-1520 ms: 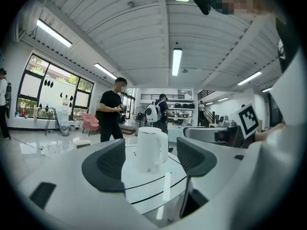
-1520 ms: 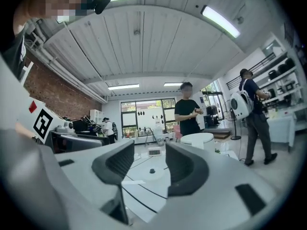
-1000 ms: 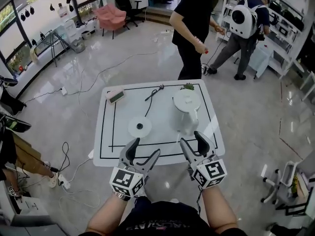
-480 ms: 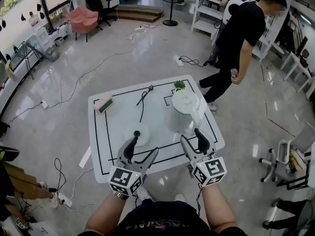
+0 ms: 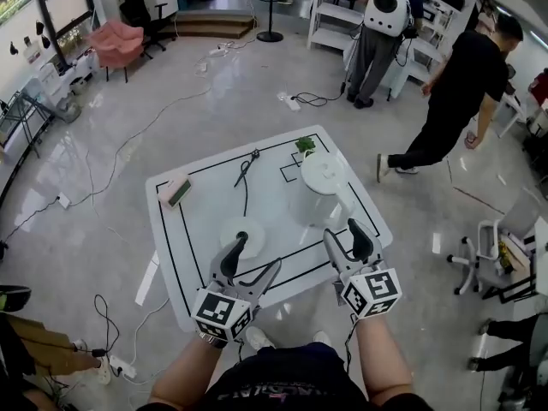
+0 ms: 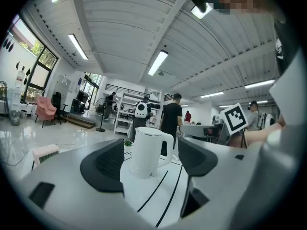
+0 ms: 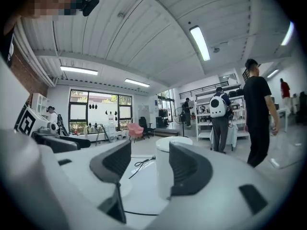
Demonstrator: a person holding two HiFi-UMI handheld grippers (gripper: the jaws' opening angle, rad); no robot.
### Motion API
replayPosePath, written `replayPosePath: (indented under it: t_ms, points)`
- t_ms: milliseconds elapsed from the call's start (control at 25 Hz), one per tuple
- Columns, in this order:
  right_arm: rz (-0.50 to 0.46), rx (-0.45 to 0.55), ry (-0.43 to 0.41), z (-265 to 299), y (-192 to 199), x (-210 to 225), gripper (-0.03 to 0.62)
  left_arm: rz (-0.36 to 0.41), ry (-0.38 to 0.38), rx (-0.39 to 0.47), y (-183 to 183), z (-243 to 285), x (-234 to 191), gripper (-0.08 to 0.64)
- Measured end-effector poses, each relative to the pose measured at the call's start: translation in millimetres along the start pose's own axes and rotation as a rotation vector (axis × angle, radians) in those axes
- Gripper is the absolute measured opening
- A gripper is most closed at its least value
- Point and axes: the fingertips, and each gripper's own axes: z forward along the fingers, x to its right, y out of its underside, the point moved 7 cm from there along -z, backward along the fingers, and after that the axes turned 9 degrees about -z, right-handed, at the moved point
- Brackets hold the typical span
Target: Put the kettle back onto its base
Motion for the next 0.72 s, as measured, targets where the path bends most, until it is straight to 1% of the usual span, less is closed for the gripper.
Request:
replayPosePath:
  t_ms: [160,360,720]
  points:
    - [-0.005,-0.008,0.034,-1,-2,-8,0.232,0.013,0.028,0.002,-5,-11,-6,0.342]
    - [-0.021,-0.023,0.046,-3,-3,-12,0.232,0.0,0.026,0.014,-7,-21,-13,0.342]
    - [-0.018,-0.057,0.091,-5,4,14,0.232,0.003,0.014,0.015,-5,-27,-8,0.342]
